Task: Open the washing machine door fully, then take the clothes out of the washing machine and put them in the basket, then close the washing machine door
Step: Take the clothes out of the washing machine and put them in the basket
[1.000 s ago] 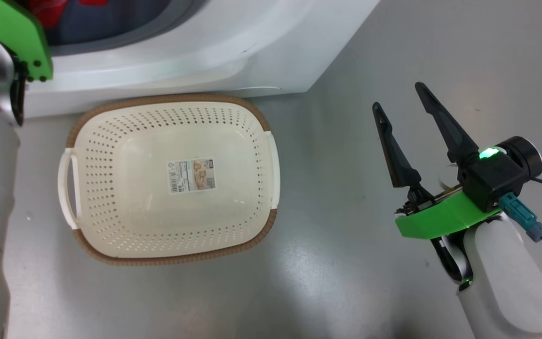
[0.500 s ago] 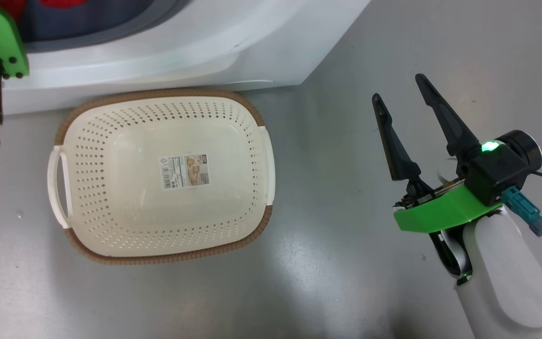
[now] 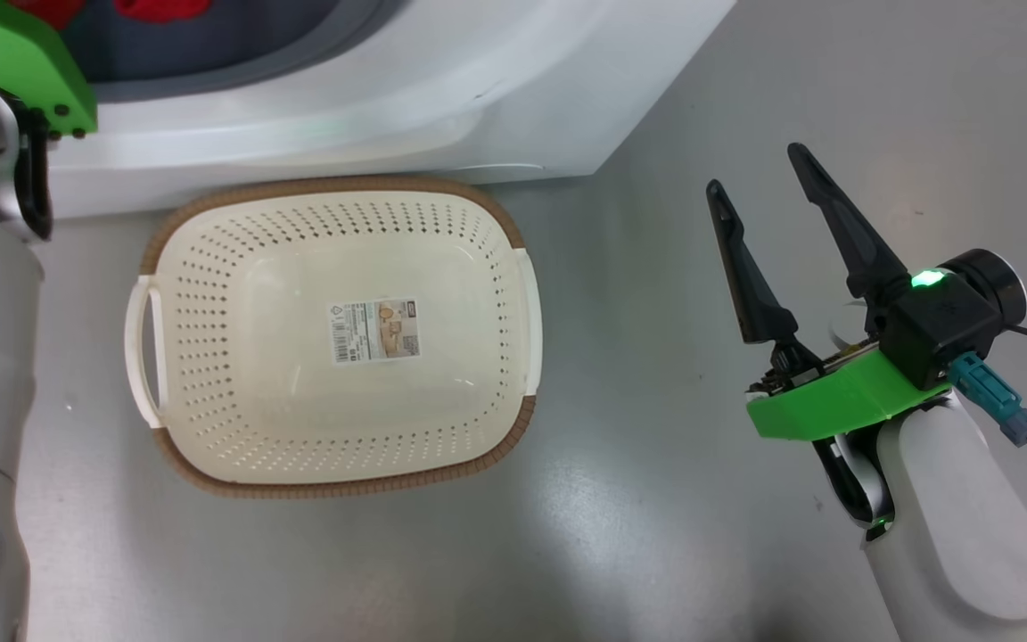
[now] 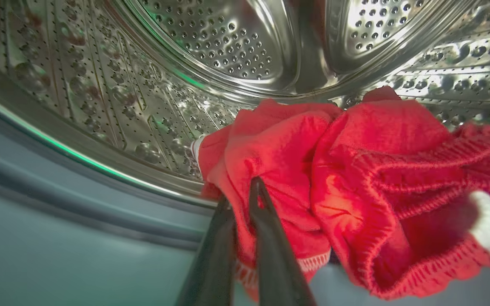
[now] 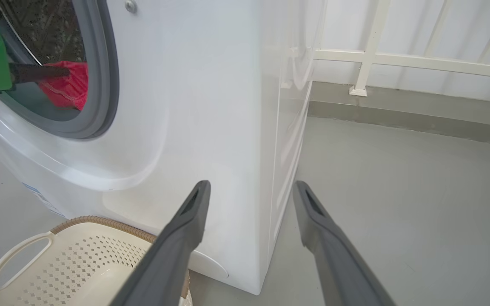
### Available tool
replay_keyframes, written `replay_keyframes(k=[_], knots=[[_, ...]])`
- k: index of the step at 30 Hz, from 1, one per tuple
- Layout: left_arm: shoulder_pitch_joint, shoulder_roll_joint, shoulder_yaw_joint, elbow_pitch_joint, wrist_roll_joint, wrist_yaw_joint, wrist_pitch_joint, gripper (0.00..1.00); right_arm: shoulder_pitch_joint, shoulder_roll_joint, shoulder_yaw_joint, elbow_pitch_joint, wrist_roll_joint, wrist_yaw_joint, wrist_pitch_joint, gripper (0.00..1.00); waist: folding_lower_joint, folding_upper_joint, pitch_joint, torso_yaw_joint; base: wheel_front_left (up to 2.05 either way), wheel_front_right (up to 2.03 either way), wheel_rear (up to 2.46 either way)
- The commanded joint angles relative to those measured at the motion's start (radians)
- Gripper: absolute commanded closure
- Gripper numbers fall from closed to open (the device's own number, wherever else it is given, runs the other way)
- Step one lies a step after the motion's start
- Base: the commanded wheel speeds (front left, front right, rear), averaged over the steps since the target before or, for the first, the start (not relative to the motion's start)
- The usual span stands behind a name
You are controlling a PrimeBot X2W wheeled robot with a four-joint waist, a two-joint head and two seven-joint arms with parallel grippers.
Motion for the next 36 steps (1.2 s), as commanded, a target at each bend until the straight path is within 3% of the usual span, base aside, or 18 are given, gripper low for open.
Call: replay_keyframes(k=[1,6,18,36], knots=[[0.019,0.043,0.018,-0.041,-0.009,-0.011,-0.025,1.00,0.014,0.003,0.019,-0.020,-0.008,0.005,-0.006,0.00,0.0000,0.0000,-0.008,0.007,0.00,0.00,0.00],[0.055,0.042,0.032,-0.126,-0.017,-0.018,-0.051,1.00,0.016,0.001,0.022,-0.016,-0.006,0.005,-0.006,0.00,0.0000,0.0000,-0.023,0.014,0.00,0.00,0.00],[0.277,0.056,0.094,-0.491,0.036,0.010,-0.053,1.00,0.039,0.003,0.027,-0.004,0.000,0.005,-0.006,0.00,0.0000,0.0000,-0.090,0.012,0.00,0.00,0.00],[0.587,0.055,0.168,-0.807,0.114,0.034,-0.053,1.00,0.094,0.007,0.039,0.022,0.017,0.005,-0.006,0.00,0.0000,0.0000,-0.232,0.021,0.00,0.00,0.00]])
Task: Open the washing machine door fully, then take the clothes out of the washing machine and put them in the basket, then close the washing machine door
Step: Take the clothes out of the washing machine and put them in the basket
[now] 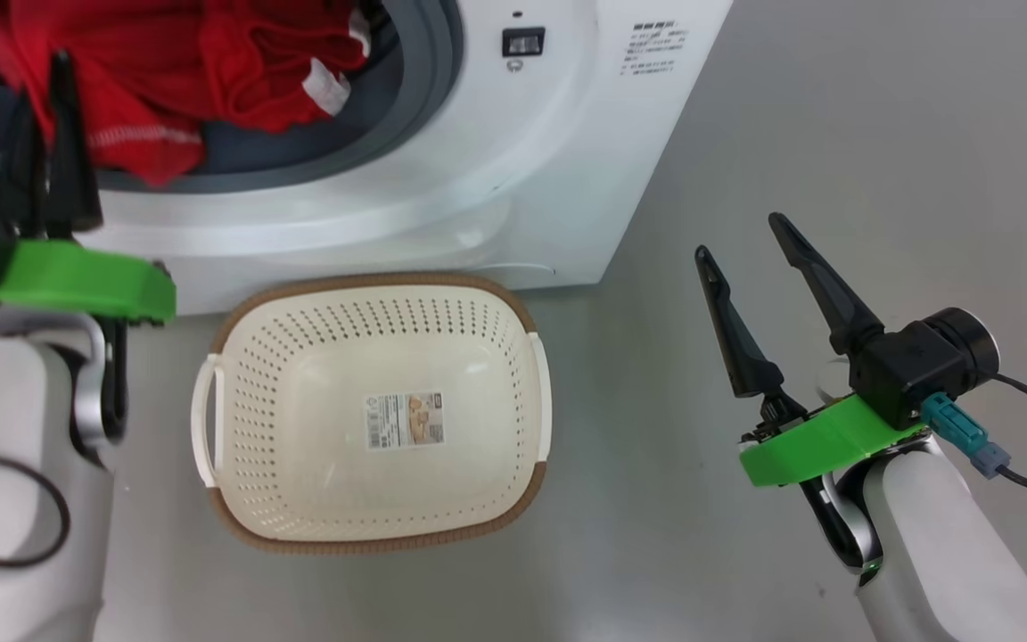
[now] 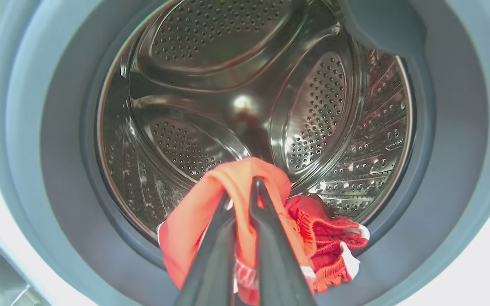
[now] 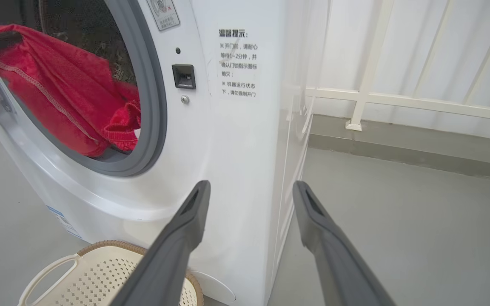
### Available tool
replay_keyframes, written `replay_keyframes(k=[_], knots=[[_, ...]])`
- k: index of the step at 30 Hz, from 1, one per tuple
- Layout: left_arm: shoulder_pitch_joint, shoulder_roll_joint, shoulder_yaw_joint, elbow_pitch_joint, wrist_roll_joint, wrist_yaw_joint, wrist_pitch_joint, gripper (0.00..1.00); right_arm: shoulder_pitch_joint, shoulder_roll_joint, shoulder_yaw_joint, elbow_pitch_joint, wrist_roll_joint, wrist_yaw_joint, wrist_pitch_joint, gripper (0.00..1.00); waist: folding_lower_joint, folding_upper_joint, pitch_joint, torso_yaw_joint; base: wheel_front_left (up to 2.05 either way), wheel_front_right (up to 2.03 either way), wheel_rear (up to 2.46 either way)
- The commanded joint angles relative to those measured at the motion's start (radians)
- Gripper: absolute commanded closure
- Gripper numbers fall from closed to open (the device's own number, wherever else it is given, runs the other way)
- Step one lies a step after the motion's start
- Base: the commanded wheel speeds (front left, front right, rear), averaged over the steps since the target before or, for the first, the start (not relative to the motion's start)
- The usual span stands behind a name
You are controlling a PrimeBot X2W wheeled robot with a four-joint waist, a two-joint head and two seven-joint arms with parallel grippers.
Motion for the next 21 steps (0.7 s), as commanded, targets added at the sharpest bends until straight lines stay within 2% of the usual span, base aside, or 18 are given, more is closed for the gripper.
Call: replay_keyframes(k=[1,9,21], knots=[[0.023,0.042,0.037,-0.044,0.006,0.013,-0.009,1.00,0.023,0.007,0.024,-0.019,0.007,0.005,-0.006,0.00,0.0000,0.0000,-0.026,0.002,0.00,0.00,0.00],[0.149,0.028,0.057,-0.154,-0.007,0.015,-0.009,1.00,0.043,0.009,0.023,-0.007,0.015,0.005,-0.006,0.00,0.0000,0.0000,-0.083,0.004,0.00,0.00,0.00],[0.332,0.022,0.065,-0.358,-0.027,0.045,0.021,1.00,0.068,0.011,0.020,0.000,0.024,0.005,-0.006,0.00,0.0000,0.0000,-0.144,0.001,0.00,0.00,0.00]])
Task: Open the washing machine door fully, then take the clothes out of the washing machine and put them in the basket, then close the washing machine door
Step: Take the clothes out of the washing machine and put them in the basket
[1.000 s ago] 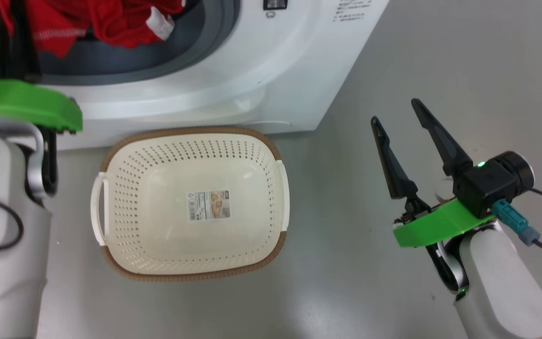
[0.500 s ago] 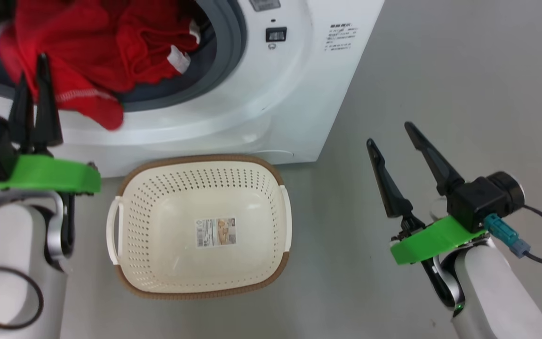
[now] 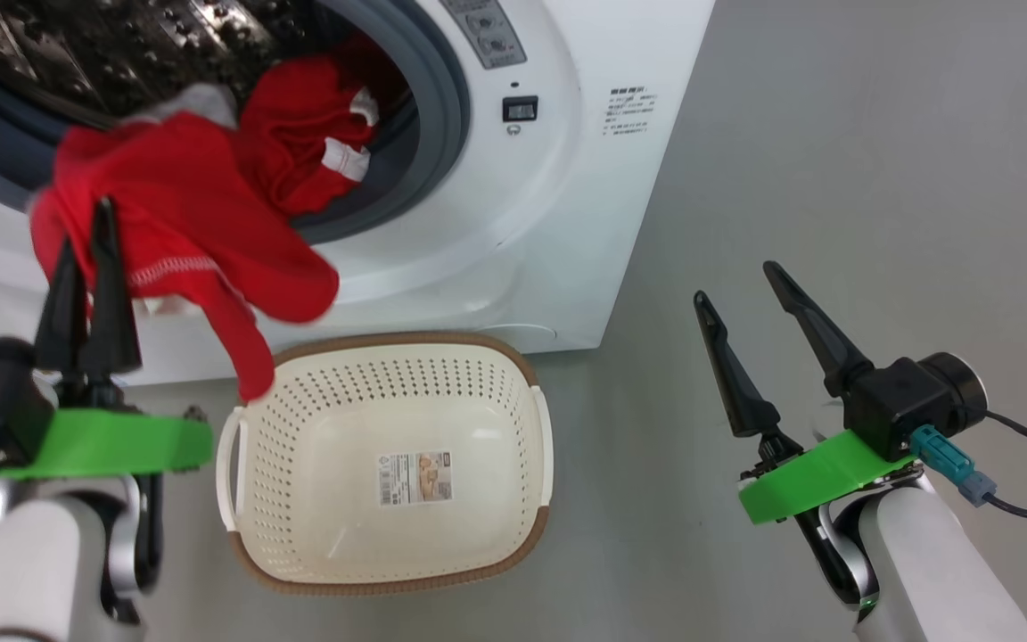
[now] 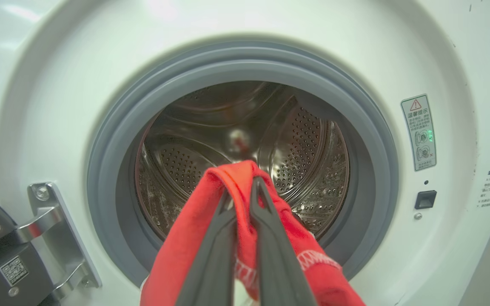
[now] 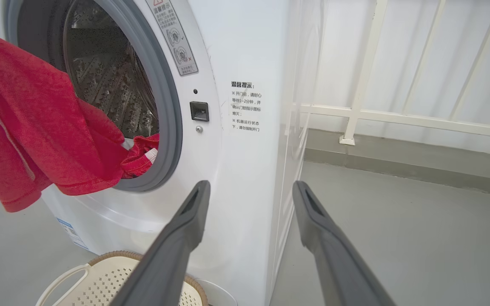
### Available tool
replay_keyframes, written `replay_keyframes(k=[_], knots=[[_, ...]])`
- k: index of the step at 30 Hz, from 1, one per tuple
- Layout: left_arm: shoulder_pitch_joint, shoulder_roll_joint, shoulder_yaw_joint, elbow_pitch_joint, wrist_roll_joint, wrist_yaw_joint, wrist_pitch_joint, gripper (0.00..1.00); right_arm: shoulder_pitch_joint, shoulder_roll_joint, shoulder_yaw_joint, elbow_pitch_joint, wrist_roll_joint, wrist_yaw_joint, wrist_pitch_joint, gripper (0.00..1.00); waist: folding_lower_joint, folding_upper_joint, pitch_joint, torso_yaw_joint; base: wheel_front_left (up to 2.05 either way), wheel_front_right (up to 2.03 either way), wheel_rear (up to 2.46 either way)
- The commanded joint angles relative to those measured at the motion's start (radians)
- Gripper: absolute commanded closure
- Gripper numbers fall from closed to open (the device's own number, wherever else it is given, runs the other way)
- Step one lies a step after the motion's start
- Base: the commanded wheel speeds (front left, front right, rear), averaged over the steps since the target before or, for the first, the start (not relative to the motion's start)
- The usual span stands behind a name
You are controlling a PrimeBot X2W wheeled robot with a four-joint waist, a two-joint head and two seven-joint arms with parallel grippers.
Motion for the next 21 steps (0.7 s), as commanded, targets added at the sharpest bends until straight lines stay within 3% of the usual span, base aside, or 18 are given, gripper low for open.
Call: replay_keyframes(k=[1,16,21], knots=[[0.019,0.026,0.036,-0.048,-0.015,0.008,0.006,1.00,0.012,0.007,0.018,-0.020,0.013,0.005,-0.006,0.00,0.0000,0.0000,-0.014,0.000,0.00,0.00,0.00],[0.178,0.017,0.018,-0.292,-0.016,0.040,0.064,1.00,0.035,0.008,0.025,-0.013,0.026,0.005,-0.006,0.00,0.0000,0.0000,-0.062,0.006,0.00,0.00,0.00],[0.214,-0.012,-0.010,-0.285,-0.060,0.026,0.094,1.00,0.033,0.008,0.031,-0.018,0.030,0.005,-0.006,0.00,0.0000,0.0000,-0.052,0.007,0.00,0.00,0.00]])
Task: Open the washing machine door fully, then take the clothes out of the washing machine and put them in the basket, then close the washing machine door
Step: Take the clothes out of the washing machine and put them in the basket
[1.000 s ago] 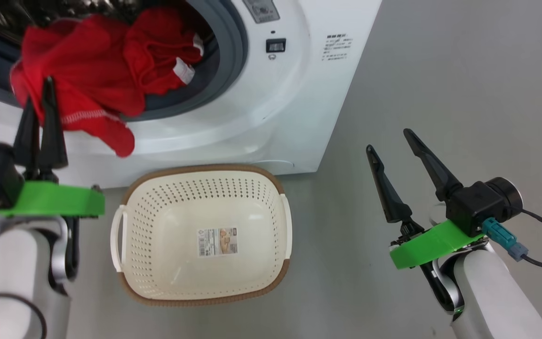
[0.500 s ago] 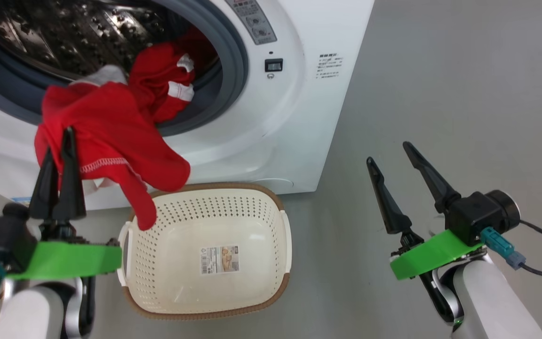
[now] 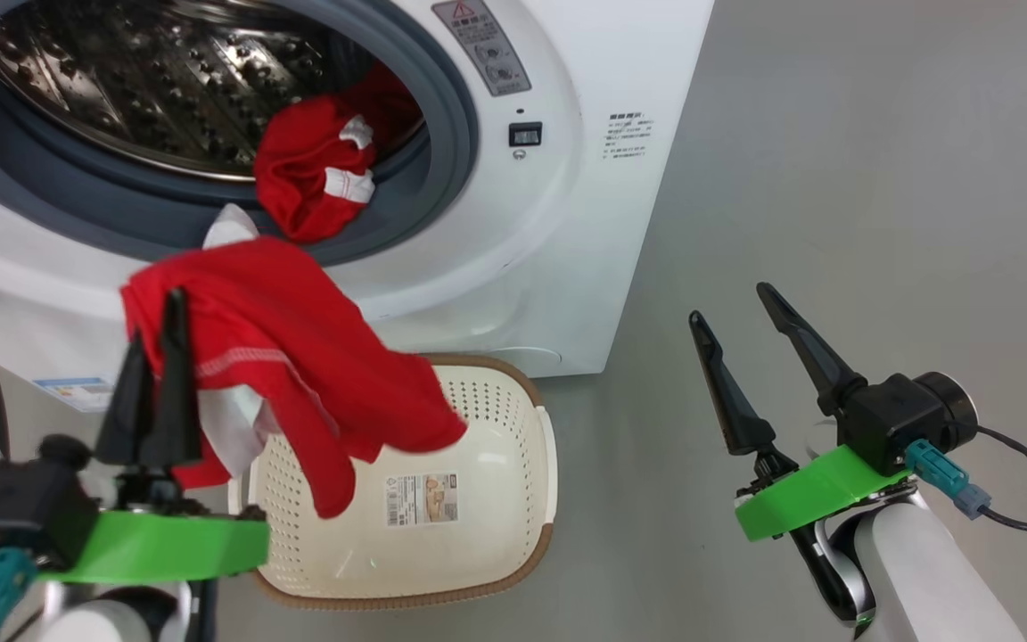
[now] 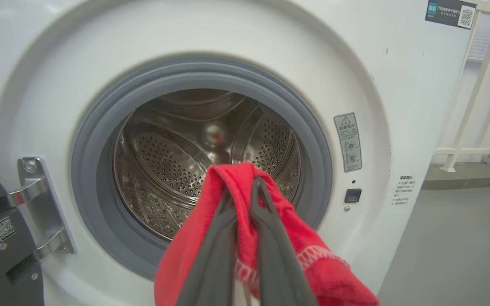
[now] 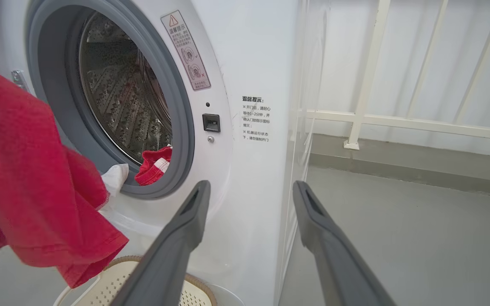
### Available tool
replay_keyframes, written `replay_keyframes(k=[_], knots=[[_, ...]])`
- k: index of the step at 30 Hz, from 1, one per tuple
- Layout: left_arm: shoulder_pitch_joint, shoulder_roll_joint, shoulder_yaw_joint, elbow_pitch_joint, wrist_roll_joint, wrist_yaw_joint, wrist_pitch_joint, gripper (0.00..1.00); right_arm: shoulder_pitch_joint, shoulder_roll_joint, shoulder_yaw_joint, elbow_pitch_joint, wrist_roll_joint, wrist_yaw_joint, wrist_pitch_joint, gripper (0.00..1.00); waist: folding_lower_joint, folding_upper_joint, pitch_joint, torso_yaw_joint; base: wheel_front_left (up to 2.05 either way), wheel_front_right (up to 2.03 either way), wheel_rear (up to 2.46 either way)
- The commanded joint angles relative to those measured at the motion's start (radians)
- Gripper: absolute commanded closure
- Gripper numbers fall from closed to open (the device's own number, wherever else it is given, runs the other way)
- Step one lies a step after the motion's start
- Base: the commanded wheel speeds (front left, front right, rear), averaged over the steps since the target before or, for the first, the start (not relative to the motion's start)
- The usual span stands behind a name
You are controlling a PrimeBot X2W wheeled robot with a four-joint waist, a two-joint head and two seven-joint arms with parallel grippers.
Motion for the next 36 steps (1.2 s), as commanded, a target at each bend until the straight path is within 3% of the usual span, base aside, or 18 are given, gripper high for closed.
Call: replay_keyframes(k=[1,9,36], knots=[[-0.002,0.010,0.025,-0.009,-0.014,-0.008,0.008,1.00,0.002,0.006,0.022,-0.027,0.007,0.005,-0.006,0.00,0.0000,0.0000,0.011,-0.001,0.00,0.00,0.00],[-0.041,-0.033,-0.019,0.164,-0.060,-0.044,-0.003,1.00,-0.016,0.007,0.025,-0.029,0.008,0.005,-0.006,0.00,0.0000,0.0000,0.060,-0.009,0.00,0.00,0.00],[-0.409,-0.077,-0.063,1.037,-0.133,-0.160,-0.036,1.00,-0.076,0.007,0.038,-0.043,0.018,0.005,-0.006,0.00,0.0000,0.0000,0.247,-0.080,0.00,0.00,0.00]])
